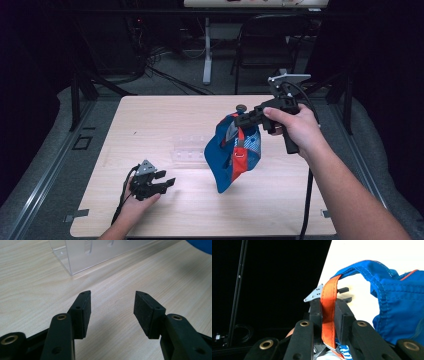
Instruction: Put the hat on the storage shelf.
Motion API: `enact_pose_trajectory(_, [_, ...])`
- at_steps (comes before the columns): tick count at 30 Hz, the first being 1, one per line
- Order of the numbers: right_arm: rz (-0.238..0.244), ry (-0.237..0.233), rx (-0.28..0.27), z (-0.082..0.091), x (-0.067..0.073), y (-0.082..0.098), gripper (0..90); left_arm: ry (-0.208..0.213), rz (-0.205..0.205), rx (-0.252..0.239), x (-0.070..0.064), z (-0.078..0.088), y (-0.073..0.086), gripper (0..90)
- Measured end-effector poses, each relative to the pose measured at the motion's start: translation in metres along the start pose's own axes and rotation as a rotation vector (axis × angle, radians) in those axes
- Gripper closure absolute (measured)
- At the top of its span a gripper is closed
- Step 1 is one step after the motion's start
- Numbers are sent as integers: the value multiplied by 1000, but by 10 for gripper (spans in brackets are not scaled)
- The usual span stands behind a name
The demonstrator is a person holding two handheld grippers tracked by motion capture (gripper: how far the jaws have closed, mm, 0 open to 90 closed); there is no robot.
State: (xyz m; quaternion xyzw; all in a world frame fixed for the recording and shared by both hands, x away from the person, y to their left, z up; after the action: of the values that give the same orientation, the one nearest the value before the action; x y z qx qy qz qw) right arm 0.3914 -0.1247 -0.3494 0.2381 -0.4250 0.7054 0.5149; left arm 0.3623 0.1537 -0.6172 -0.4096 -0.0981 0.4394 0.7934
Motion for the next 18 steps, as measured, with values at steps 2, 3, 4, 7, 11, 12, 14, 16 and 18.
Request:
enact_pose_trajectory(2, [5,6,-3,1,3,-3,783,-1,1,0,0,0,0,485])
enact_pose_trajectory(3, [9,10,-5,1,4,-4,783,0,1,0,0,0,0,484])
enact_pose_trajectory(4, [14,10,-4,1,6,-5,783,0,0,0,0,0,0,484])
enact_pose_trajectory(7, [16,10,-9,0,9,-9,783,1,-4,-1,0,0,0,486])
enact_pose_trajectory(11, [14,9,-17,-2,9,-13,783,6,-1,0,-1,1,0,488])
enact_pose_trajectory(12, [8,9,-18,-2,9,-15,784,7,0,-1,-1,1,0,490])
enact_pose_trajectory(14, [7,7,-23,-4,8,-17,783,7,3,-2,-1,1,0,491])
enact_pose_trajectory(16, [3,9,-21,-5,8,-20,783,6,1,-5,-2,0,-1,490])
enact_pose_trajectory(18, [1,2,-24,-6,7,-22,784,5,1,-5,-2,0,-1,490])
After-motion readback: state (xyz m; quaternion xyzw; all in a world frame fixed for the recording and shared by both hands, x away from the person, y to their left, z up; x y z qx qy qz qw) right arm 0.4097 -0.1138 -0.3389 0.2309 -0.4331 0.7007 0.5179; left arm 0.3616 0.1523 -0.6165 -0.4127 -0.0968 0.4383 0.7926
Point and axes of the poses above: each handheld gripper's, and its own axes: z roughly backward along the jaws, y roughly out of its underside, x roughly to its left, the point moved 8 cm from there along -z, roughly forward along the jaws, and after that the axes turned 5 degrees about z, right-handed, at the moved point
